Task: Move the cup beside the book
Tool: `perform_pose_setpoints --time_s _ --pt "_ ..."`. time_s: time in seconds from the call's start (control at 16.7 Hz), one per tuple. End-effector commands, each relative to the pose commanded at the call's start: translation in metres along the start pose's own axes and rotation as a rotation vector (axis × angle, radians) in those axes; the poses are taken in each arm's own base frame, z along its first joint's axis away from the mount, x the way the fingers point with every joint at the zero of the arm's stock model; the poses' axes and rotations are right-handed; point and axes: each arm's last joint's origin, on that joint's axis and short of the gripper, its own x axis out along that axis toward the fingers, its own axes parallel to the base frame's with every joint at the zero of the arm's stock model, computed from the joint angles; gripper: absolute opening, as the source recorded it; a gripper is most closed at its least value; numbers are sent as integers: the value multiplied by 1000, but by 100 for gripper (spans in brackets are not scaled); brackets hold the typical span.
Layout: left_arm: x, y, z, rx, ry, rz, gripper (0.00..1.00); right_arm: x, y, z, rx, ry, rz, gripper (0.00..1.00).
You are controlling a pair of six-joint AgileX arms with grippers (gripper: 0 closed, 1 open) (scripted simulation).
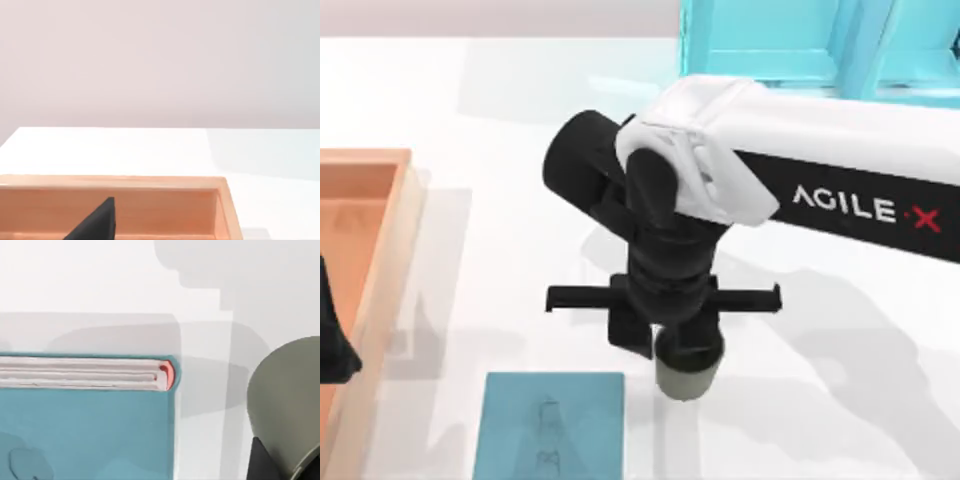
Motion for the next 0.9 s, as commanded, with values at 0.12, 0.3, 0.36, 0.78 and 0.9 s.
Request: perform_pose_setpoints --time_s 0.12,0.3,0.36,0.78,0.9 --pt "0 0 0 0 0 0 100 0 0 0 0 0 0 45" --pt "0 0 0 0 0 0 100 0 0 0 0 0 0 68" --pt "0 0 0 0 0 0 100 0 0 0 0 0 0 75" --pt "0 0 0 0 0 0 100 0 0 0 0 0 0 100" --pt "0 0 0 0 0 0 100 0 0 0 0 0 0 100"
